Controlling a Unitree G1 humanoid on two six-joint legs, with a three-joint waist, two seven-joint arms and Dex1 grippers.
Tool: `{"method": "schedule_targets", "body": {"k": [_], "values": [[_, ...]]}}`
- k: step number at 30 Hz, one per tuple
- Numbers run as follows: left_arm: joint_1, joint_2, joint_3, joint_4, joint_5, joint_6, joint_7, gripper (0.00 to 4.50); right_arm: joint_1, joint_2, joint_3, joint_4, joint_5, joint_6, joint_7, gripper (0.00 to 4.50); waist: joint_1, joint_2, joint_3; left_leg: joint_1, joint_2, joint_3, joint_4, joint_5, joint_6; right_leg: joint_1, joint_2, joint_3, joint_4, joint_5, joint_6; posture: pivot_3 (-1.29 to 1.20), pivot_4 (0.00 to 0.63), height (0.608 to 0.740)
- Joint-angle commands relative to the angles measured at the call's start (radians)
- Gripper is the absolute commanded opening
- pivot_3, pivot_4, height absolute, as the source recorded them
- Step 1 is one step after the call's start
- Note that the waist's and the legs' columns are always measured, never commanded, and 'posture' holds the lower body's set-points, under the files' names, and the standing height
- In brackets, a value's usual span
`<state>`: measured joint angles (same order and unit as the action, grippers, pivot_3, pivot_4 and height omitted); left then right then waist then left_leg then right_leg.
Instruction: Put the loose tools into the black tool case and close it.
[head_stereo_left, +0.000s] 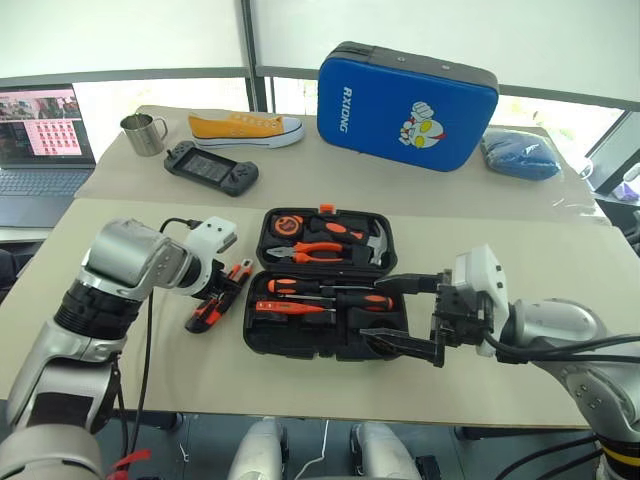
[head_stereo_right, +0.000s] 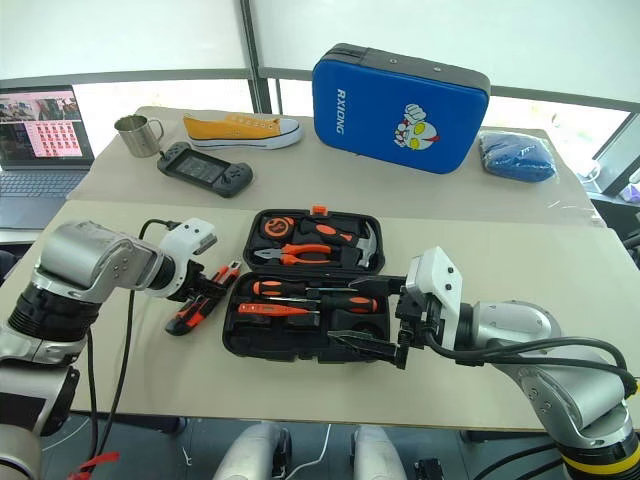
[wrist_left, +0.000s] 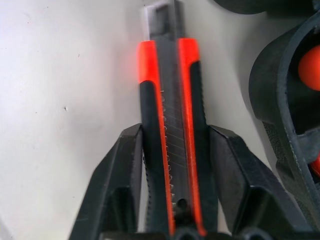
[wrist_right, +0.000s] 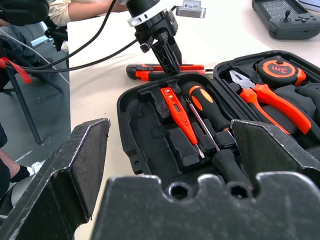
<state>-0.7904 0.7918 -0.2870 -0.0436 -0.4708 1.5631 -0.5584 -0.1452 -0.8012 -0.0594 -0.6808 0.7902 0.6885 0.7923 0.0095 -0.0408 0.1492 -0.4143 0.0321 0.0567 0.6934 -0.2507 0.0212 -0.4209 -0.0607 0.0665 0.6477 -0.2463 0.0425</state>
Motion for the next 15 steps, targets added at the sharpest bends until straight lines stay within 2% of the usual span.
{"method": "schedule_targets", "body": {"k": [1,4,10,13,15], "values": [[0.055,0.067,-0.064,0.061,0.028,-0.055,-0.043,1.47,-0.005,-0.009,-0.04,-0.03,0.013,-0.009,-0.004,4.5,-0.002,0.0,0.0,0.0,0.0,0.0,0.0,0.0,0.0,0.0,0.0,0.0,0.0,0.0,0.0,0.0,0.15,0.739],[0.06,0.128,-0.075,0.104,0.063,-0.154,-0.088,1.47,-0.004,-0.017,-0.047,-0.031,0.018,-0.004,-0.001,4.5,-0.012,0.002,-0.001,0.002,0.001,0.0,-0.001,0.0,0.0,0.0,0.001,0.0,0.0,0.0,-0.001,0.0,0.15,0.739],[0.03,0.223,-0.009,0.124,0.118,-0.665,-0.353,1.46,0.05,-0.08,-0.088,-0.057,0.053,0.016,0.04,4.5,-0.021,0.0,0.0,0.002,0.002,0.001,-0.002,0.0,0.0,-0.001,0.002,0.001,0.001,0.0,-0.003,0.0,0.15,0.739],[0.029,0.279,0.012,0.038,0.087,-0.907,-0.63,1.46,0.093,-0.119,-0.121,-0.086,0.099,0.042,0.059,4.5,-0.013,-0.001,0.001,-0.003,0.001,0.002,-0.001,0.0,0.0,-0.003,0.001,-0.001,-0.001,0.0,-0.002,0.0,0.15,0.739],[0.022,0.293,-0.019,-0.003,0.111,-1.01,-0.752,1.46,0.109,-0.136,-0.137,-0.101,0.11,0.047,0.061,4.5,-0.005,-0.001,0.001,-0.005,0.001,0.003,0.001,0.0,0.0,-0.003,0.0,-0.001,-0.003,0.0,-0.001,0.0,0.15,0.739]]}}
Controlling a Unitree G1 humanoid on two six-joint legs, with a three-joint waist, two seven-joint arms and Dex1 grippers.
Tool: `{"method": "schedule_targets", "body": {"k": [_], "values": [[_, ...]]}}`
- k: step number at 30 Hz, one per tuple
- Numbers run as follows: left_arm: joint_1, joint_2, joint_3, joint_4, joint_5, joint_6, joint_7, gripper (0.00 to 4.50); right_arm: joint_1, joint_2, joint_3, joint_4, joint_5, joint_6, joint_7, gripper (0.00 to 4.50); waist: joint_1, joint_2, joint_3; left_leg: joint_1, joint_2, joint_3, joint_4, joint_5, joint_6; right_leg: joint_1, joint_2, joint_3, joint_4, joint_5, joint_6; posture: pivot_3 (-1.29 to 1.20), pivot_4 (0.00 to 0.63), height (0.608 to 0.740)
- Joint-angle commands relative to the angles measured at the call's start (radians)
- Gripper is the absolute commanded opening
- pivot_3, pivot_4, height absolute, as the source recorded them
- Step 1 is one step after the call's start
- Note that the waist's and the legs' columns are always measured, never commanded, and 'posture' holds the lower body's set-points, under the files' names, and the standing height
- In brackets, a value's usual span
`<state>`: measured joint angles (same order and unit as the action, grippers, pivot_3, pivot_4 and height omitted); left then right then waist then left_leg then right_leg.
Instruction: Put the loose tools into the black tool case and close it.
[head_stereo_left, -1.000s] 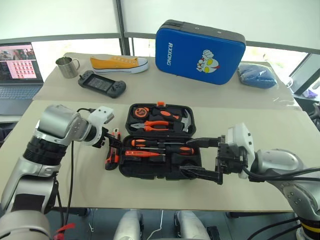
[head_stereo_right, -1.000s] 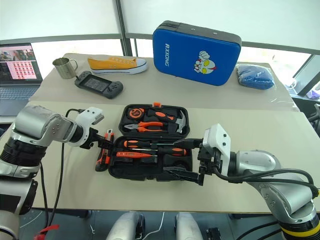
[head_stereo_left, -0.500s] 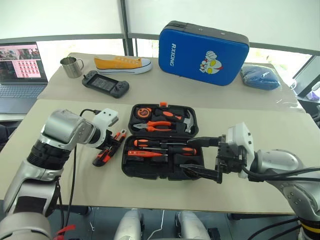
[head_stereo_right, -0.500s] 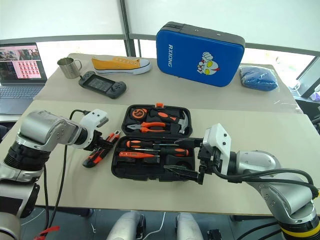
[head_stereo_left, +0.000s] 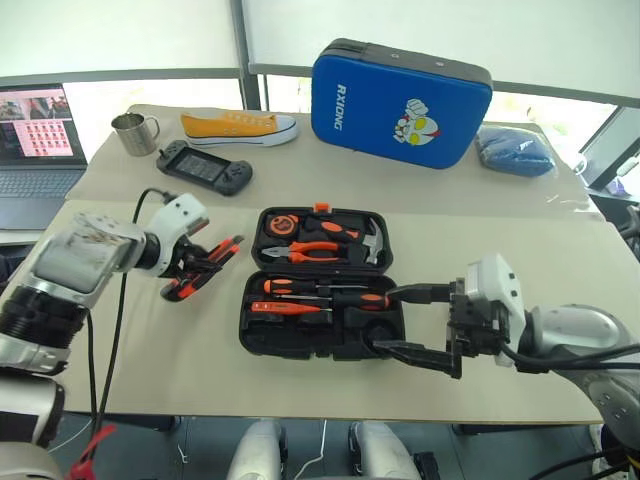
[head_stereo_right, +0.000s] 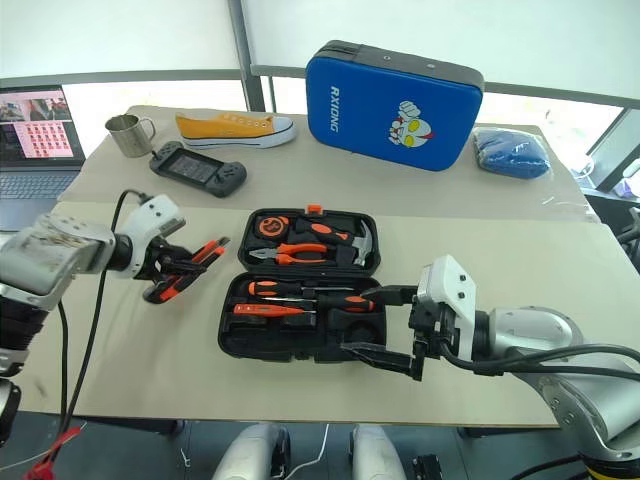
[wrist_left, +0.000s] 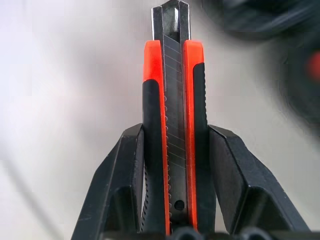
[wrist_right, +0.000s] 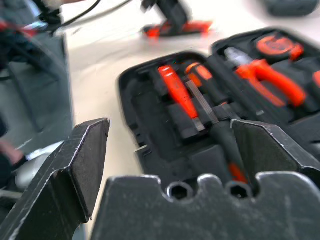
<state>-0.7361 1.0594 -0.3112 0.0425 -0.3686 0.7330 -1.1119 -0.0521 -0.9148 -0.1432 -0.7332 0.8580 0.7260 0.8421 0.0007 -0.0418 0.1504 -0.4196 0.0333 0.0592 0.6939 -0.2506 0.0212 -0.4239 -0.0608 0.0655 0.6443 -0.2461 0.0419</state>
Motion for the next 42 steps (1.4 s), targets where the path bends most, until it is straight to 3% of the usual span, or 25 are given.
{"method": "schedule_targets", "body": {"k": [1,6,9,13,22,35,42], "values": [[-0.041,0.021,-0.017,-0.1,0.031,-0.217,-0.239,1.46,0.02,-0.025,-0.061,-0.053,0.045,0.01,0.005,4.5,0.009,0.0,0.0,0.0,0.0,0.0,0.0,0.0,0.0,0.0,-0.001,0.0,-0.001,0.0,0.001,0.0,0.15,0.739],[-0.134,-0.125,-0.111,-0.143,0.086,-0.249,-0.324,1.46,0.045,-0.029,-0.074,-0.077,0.03,0.006,-0.033,4.5,0.019,0.0,0.0,-0.001,-0.001,0.004,0.002,0.0,0.001,0.002,0.001,0.0,-0.001,0.001,0.002,0.0,0.15,0.739],[-0.183,-0.217,-0.164,-0.165,0.099,-0.18,-0.339,1.46,0.068,-0.025,-0.079,-0.103,0.038,0.009,-0.054,4.5,0.019,0.0,0.0,-0.003,-0.001,0.002,0.004,0.0,0.001,0.002,0.001,0.0,-0.001,0.001,0.002,0.0,0.15,0.739],[-0.23,-0.272,-0.281,-0.202,0.157,-0.034,-0.351,1.46,0.093,-0.01,-0.083,-0.126,0.046,0.009,-0.098,4.5,0.005,0.0,0.0,-0.004,-0.001,-0.001,0.004,-0.001,0.002,0.001,0.002,0.001,-0.001,0.001,0.003,0.0,0.15,0.739],[-0.223,-0.306,-0.417,-0.269,0.225,0.165,-0.328,1.46,0.151,0.005,-0.101,-0.155,0.036,-0.007,-0.147,4.5,0.001,0.0,0.0,-0.003,-0.001,-0.005,0.004,-0.001,0.002,0.001,0.003,0.001,0.001,0.001,0.003,0.0,0.15,0.739],[-0.234,-0.402,-0.46,-0.271,0.205,0.381,-0.249,1.46,0.129,0.004,-0.094,-0.14,0.043,-0.007,-0.16,4.5,0.011,0.0,0.0,-0.002,-0.002,-0.005,0.005,-0.001,0.002,0.002,0.002,0.002,0.001,0.0,0.003,0.0,0.15,0.739],[-0.225,-0.379,-0.494,-0.265,0.231,0.33,-0.231,1.46,0.109,0.01,-0.089,-0.126,0.043,-0.006,-0.166,4.5,0.011,0.0,0.0,-0.002,-0.002,-0.006,0.005,-0.001,0.002,0.002,0.002,0.001,0.001,0.0,0.003,0.0,0.15,0.739]]}}
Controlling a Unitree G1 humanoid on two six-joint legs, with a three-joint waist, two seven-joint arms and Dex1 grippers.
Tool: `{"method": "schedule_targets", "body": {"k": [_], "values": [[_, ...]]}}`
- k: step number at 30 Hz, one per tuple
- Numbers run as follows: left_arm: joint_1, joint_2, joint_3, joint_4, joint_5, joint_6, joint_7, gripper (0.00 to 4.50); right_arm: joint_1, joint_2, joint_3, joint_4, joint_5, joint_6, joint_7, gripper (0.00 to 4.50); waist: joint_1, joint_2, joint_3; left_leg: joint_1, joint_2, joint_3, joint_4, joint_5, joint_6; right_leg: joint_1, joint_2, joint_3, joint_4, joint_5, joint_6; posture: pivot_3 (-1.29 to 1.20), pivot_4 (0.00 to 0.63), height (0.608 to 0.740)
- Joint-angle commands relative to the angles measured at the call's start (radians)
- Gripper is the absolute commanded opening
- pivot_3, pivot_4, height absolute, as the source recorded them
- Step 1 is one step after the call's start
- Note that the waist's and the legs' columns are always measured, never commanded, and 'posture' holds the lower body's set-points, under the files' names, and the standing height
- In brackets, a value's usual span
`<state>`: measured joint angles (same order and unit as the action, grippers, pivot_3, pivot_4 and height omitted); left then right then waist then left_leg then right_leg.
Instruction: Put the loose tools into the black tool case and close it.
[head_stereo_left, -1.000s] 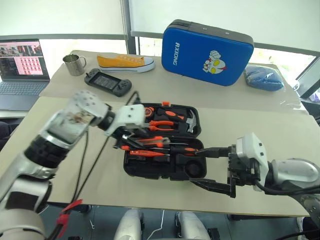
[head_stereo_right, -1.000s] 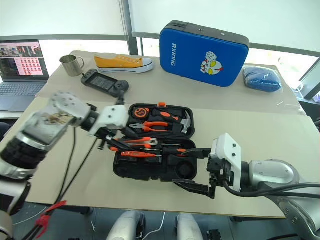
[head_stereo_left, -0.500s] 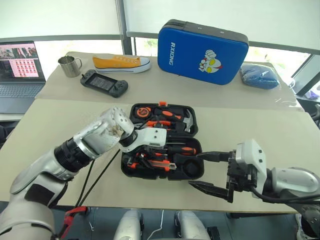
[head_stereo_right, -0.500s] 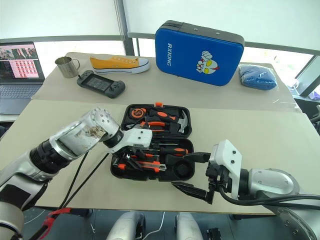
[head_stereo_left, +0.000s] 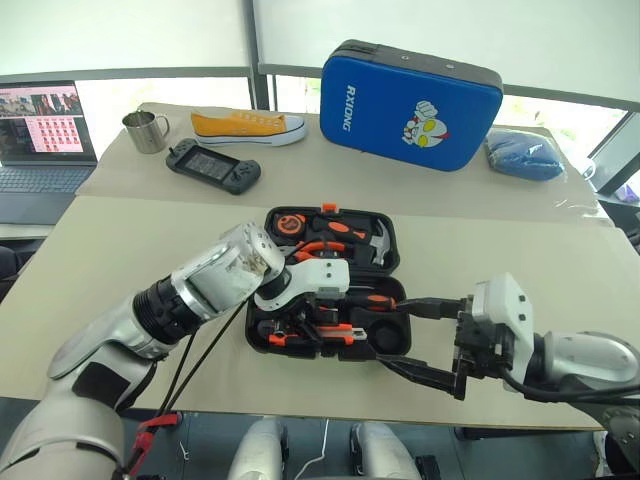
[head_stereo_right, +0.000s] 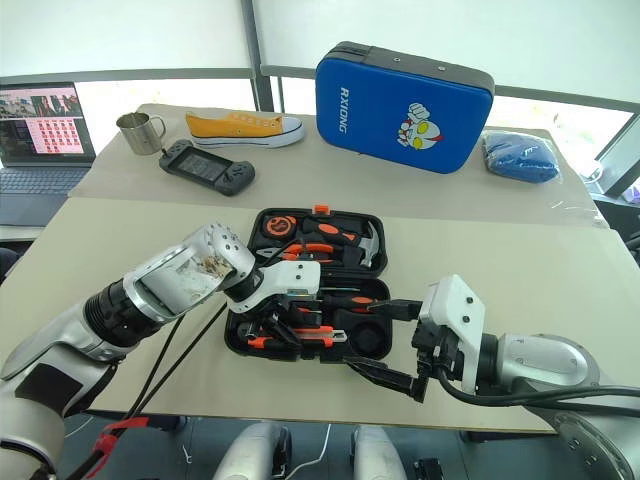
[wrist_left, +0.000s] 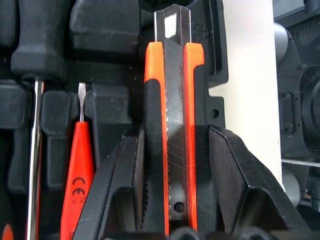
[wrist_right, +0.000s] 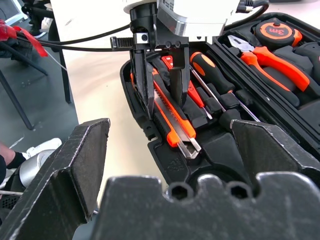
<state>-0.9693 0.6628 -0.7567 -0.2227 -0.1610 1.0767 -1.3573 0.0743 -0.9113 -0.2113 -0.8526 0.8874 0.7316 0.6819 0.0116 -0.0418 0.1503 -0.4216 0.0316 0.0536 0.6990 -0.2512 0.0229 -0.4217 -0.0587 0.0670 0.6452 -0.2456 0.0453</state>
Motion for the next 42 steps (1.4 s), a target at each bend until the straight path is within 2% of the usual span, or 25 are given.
{"method": "schedule_targets", "body": {"k": [1,5,7,8,12,18,22,23,30,37,42], "values": [[0.013,0.026,-0.054,0.001,0.029,-0.029,0.012,1.46,-0.018,0.006,-0.019,-0.005,0.012,-0.012,-0.006,4.5,0.0,0.0,0.0,0.0,0.0,0.0,0.0,0.0,0.0,0.0,0.0,0.0,0.0,0.0,0.0,0.0,0.15,0.739],[0.017,0.058,-0.049,-0.011,0.018,-0.046,-0.007,1.46,-0.025,0.006,-0.011,0.001,0.006,-0.013,-0.001,4.5,-0.001,0.0,0.0,0.001,0.0,0.0,0.0,0.0,0.0,0.001,0.0,0.0,0.0,0.0,0.0,0.0,0.15,0.739],[0.01,0.063,-0.038,-0.007,0.008,-0.037,-0.015,2.44,-0.032,0.005,-0.009,0.008,0.005,-0.013,0.004,4.5,-0.003,0.0,0.0,0.001,0.0,0.0,0.0,0.0,0.0,0.001,0.0,0.0,0.001,0.0,0.0,0.0,0.15,0.739],[0.006,0.066,-0.034,-0.007,0.004,-0.036,-0.02,2.6,-0.035,0.004,-0.01,0.012,0.005,-0.013,0.006,4.5,-0.003,0.0,0.0,0.001,0.0,0.0,0.0,0.0,0.0,0.001,0.001,0.0,0.001,0.0,0.0,0.0,0.15,0.739],[-0.007,0.087,-0.001,-0.009,0.003,-0.059,-0.026,3.97,-0.045,0.002,-0.01,0.021,0.009,-0.012,0.014,4.5,-0.002,0.0,0.0,0.002,0.0,0.0,0.0,0.0,0.0,0.001,0.0,0.0,0.001,0.0,0.0,0.0,0.15,0.739],[-0.011,0.113,0.122,-0.004,-0.074,-0.082,-0.048,3.97,-0.037,-0.007,-0.009,0.027,-0.002,-0.016,0.044,4.5,-0.001,0.0,0.0,0.001,0.0,0.0,0.001,0.0,0.0,0.0,0.0,0.0,0.002,0.0,0.0,0.0,0.15,0.739],[0.029,0.126,0.158,0.034,-0.064,-0.161,-0.036,3.08,-0.031,-0.011,-0.015,0.033,-0.014,-0.021,0.06,4.5,-0.002,0.0,0.0,0.001,0.0,0.0,0.0,0.0,0.0,0.0,0.0,0.0,0.002,0.0,0.0,0.0,0.15,0.739],[0.036,0.126,0.161,0.038,-0.063,-0.174,-0.035,2.55,-0.029,-0.011,-0.016,0.033,-0.017,-0.022,0.063,4.5,-0.002,0.0,0.0,0.001,0.0,0.0,0.0,0.0,0.0,0.0,0.0,0.0,0.002,0.0,0.0,0.0,0.15,0.739],[0.087,0.14,0.155,-0.008,-0.073,-0.232,-0.071,0.16,-0.017,-0.01,-0.024,0.031,-0.028,-0.022,0.079,4.5,0.0,0.0,0.0,0.0,0.0,0.0,0.001,0.0,0.0,0.0,0.0,0.0,0.002,0.0,0.0,0.0,0.15,0.739],[0.107,0.137,0.109,-0.002,-0.042,-0.277,-0.098,0.07,0.005,-0.014,-0.04,0.018,-0.031,-0.018,0.087,4.5,0.0,0.0,0.0,0.0,0.0,0.0,0.001,0.0,0.0,0.0,0.0,0.0,0.002,0.0,0.0,0.0,0.15,0.739],[0.111,0.131,0.054,0.018,0.053,-0.358,-0.081,0.07,0.018,-0.017,-0.049,0.01,-0.03,-0.018,0.088,4.5,0.0,0.0,0.0,0.001,0.0,0.0,0.001,0.0,0.0,0.0,0.0,0.0,0.002,0.0,0.0,0.0,0.15,0.739]]}}
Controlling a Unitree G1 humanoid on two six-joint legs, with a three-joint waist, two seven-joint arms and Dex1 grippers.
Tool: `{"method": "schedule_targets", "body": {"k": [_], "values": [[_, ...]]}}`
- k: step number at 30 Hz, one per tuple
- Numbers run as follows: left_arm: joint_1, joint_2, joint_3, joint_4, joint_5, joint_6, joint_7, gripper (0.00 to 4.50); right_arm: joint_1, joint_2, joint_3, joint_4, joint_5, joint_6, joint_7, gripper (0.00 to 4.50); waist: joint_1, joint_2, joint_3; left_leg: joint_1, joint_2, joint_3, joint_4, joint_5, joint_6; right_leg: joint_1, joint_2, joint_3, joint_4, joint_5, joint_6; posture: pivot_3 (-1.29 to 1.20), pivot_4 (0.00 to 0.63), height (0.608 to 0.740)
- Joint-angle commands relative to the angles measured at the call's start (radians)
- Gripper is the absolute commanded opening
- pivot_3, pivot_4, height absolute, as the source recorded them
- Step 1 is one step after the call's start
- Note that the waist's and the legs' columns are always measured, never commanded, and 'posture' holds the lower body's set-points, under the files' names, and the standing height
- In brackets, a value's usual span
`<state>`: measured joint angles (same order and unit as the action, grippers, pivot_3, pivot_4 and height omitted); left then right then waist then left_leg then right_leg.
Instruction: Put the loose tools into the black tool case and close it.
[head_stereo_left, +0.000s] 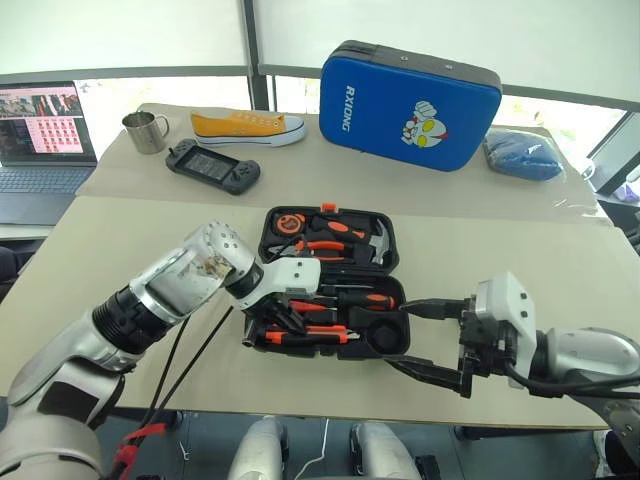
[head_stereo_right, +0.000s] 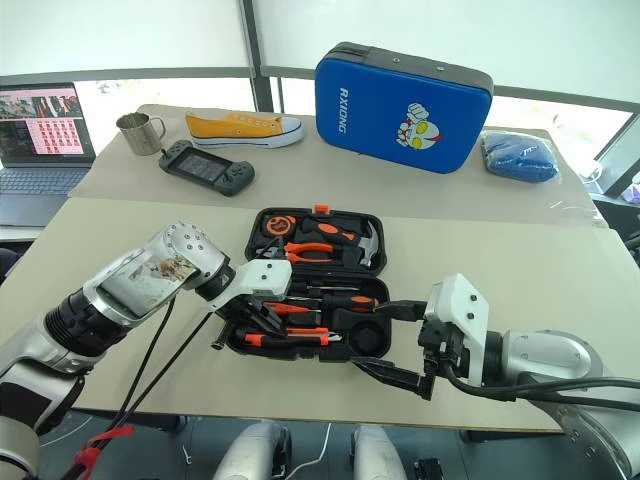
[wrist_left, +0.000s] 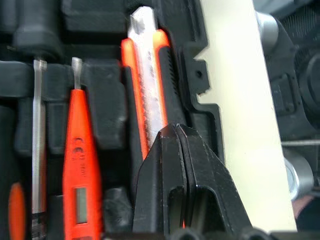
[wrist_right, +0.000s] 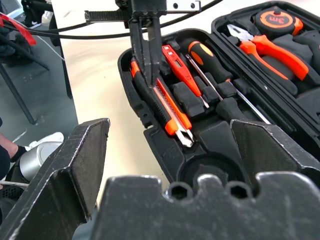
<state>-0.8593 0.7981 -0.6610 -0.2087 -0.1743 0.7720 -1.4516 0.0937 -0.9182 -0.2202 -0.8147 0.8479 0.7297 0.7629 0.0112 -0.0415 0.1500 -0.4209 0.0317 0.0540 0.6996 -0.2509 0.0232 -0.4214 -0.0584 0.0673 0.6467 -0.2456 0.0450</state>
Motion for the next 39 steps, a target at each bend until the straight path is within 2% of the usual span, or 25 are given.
{"method": "schedule_targets", "body": {"k": [1,6,10,14,17,20,25,28,30,34,39], "values": [[0.003,-0.009,-0.043,0.012,0.081,-0.064,0.02,0.07,-0.001,-0.01,-0.041,-0.028,0.01,-0.016,0.006,4.5,0.0,0.0,0.0,0.0,0.0,0.0,0.0,0.0,0.0,0.0,0.0,0.0,0.0,0.0,0.0,0.0,0.15,0.739],[0.061,-0.004,-0.074,0.006,0.133,-0.161,0.008,0.07,0.012,-0.007,-0.048,-0.041,0.017,-0.012,-0.003,4.5,0.0,0.0,0.0,0.001,0.0,0.0,0.0,0.0,0.0,0.001,0.0,0.0,0.0,0.0,0.0,0.0,0.15,0.739],[0.079,-0.029,-0.067,0.051,0.198,-0.218,0.062,0.07,0.015,-0.009,-0.051,-0.043,0.016,-0.01,-0.007,4.5,0.002,0.002,-0.002,0.003,0.0,0.0,0.0,0.0,0.0,0.003,0.0,0.0,0.0,0.0,0.0,0.0,0.15,0.739],[0.073,-0.101,0.103,0.115,0.122,-0.205,0.148,0.07,0.034,-0.001,-0.094,-0.039,0.007,-0.005,-0.035,4.5,0.006,0.003,-0.003,0.013,-0.001,0.0,-0.001,0.0,0.0,0.015,0.0,0.0,-0.003,-0.001,0.001,0.0,0.15,0.739],[0.078,-0.154,0.291,0.146,0.001,-0.202,0.2,0.07,0.105,0.005,-0.171,-0.027,-0.005,-0.002,-0.04,4.5,0.008,0.003,-0.002,0.013,0.0,0.0,-0.001,0.0,0.0,0.016,0.0,0.0,-0.004,-0.001,0.001,0.0,0.15,0.739],[0.07,-0.125,0.426,0.145,-0.096,-0.1,0.196,0.81,0.242,0.028,-0.323,-0.011,0.002,0.005,-0.013,4.5,0.002,0.002,-0.002,0.01,0.0,-0.002,-0.002,0.0,0.001,0.014,0.0,0.0,-0.004,-0.001,0.001,0.0,0.15,0.739],[0.135,0.002,0.694,0.05,-0.355,0.02,0.084,2.61,0.566,0.109,-0.665,0.128,-0.063,-0.037,0.16,4.5,-0.002,0.003,-0.002,0.01,0.0,-0.002,-0.005,-0.001,0.002,0.012,0.0,0.0,-0.005,-0.003,0.001,0.0,0.15,0.739],[0.207,0.081,0.756,0.011,-0.414,0.006,0.032,3.82,0.669,0.123,-0.767,0.217,-0.1,-0.078,0.252,4.5,-0.004,0.003,-0.002,0.01,0.001,-0.001,-0.006,-0.002,0.003,0.012,-0.001,0.001,-0.005,-0.004,0.001,0.0,0.15,0.739],[0.222,0.098,0.757,0.008,-0.419,-0.014,0.035,4.42,0.685,0.118,-0.788,0.243,-0.109,-0.088,0.278,4.5,-0.004,0.003,-0.002,0.016,0.001,0.0,-0.006,-0.003,0.003,0.017,-0.002,0.001,-0.006,-0.004,0.001,0.0,0.15,0.739],[0.23,0.109,0.742,-0.035,-0.423,-0.049,0.04,4.42,0.651,0.047,-0.787,0.295,-0.131,-0.09,0.322,4.5,-0.004,0.003,-0.002,0.017,0.002,0.001,-0.005,-0.002,0.002,0.018,-0.002,0.002,-0.006,-0.009,0.007,0.0,0.15,0.739],[0.249,0.12,0.711,-0.114,-0.443,-0.053,0.043,4.42,0.5,-0.062,-0.602,0.337,-0.198,-0.098,0.298,4.5,-0.01,0.003,-0.002,0.016,0.002,0.001,-0.006,-0.002,0.002,0.017,-0.001,0.003,-0.006,-0.005,0.001,0.0,0.15,0.739]]}}
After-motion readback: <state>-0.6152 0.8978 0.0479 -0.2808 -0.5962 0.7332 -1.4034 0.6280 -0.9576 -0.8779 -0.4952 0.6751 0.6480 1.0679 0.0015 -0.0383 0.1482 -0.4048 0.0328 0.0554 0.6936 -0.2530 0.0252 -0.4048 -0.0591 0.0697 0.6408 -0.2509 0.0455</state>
